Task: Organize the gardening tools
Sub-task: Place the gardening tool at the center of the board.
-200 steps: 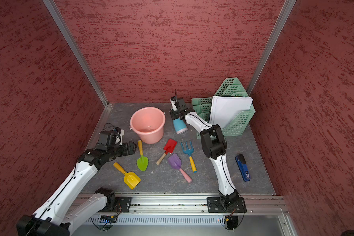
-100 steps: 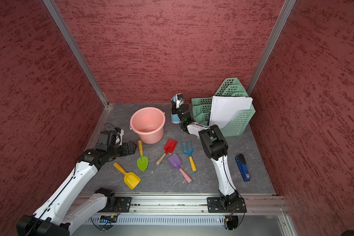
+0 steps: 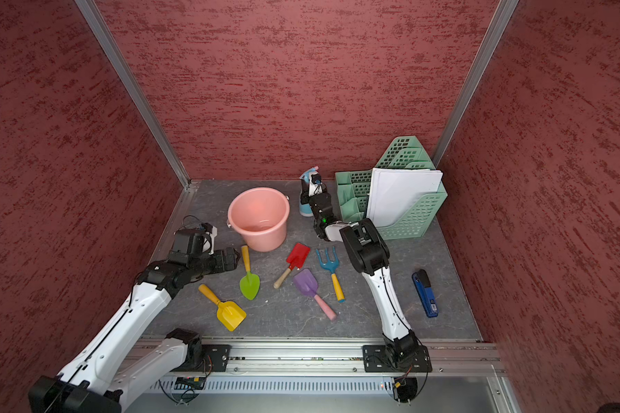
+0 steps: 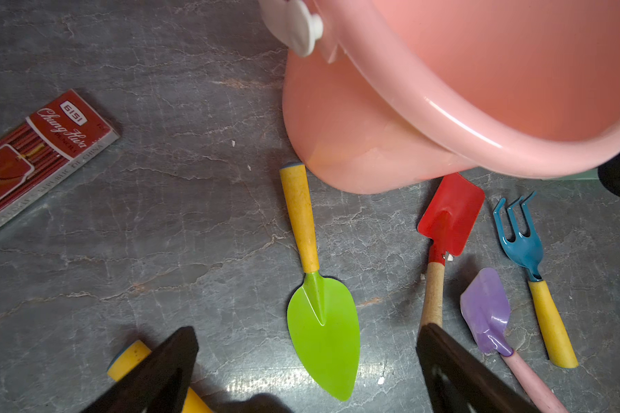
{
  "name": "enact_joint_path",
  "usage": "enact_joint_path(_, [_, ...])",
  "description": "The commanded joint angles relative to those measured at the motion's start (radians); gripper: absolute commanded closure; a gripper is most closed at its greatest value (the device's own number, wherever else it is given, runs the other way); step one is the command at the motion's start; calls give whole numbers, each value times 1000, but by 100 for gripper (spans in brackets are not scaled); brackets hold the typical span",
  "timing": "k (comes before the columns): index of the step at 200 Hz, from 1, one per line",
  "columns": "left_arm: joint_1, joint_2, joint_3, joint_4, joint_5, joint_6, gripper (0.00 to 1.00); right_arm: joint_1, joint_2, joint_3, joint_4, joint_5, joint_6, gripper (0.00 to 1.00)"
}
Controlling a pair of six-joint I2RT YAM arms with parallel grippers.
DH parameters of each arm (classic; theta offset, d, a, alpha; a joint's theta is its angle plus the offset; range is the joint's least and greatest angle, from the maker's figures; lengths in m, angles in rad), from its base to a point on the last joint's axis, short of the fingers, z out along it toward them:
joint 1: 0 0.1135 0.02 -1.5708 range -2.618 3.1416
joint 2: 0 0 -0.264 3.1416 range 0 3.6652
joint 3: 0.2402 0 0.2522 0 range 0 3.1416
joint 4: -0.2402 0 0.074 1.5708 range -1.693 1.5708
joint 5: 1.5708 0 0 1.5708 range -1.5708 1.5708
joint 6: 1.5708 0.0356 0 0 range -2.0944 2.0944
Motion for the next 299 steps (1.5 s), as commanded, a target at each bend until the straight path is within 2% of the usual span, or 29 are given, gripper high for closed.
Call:
enact_joint_path(1, [-9, -21, -4, 2, -17, 0, 0, 13, -16, -66, 80, 0, -37, 100])
enact_joint_path(22, [-11, -24, -3, 3, -17, 0, 0, 19, -38, -119, 111, 1, -47, 100])
enact_joint_path(39, [-13, -30, -4, 3, -19, -1, 0, 22, -53, -161, 140, -1, -62, 82])
enact_joint_path(54, [-16, -36, -3, 0, -21, -1, 0, 26, -63, -185, 158, 5, -65, 72])
enact_joint_path(100, [-23, -47, -4, -5, -28, -4, 0, 35, -94, -246, 184, 18, -71, 29])
enact_joint_path(135, [-26, -55, -3, -8, -33, -8, 0, 42, -135, -308, 208, 45, -72, 2])
enact_joint_path(175, [-28, -62, -4, -11, -38, -11, 0, 52, -251, -423, 216, 83, -75, 2])
enact_joint_path(198, [-32, -65, -3, -16, -41, -14, 0, 75, -391, -526, 111, 123, -72, 2])
enact_joint_path(242, [-58, -67, 22, -68, -110, -64, 0, 119, -726, -593, -514, 154, 71, 2])
enact_joint_path(267, [-64, -53, 61, -119, -124, -98, 0, 154, -854, -546, -884, 159, 164, 2])
enact_joint_path(299, [-68, -58, 82, -166, -139, -138, 0, 210, -1008, -524, -1245, 113, 263, 2])
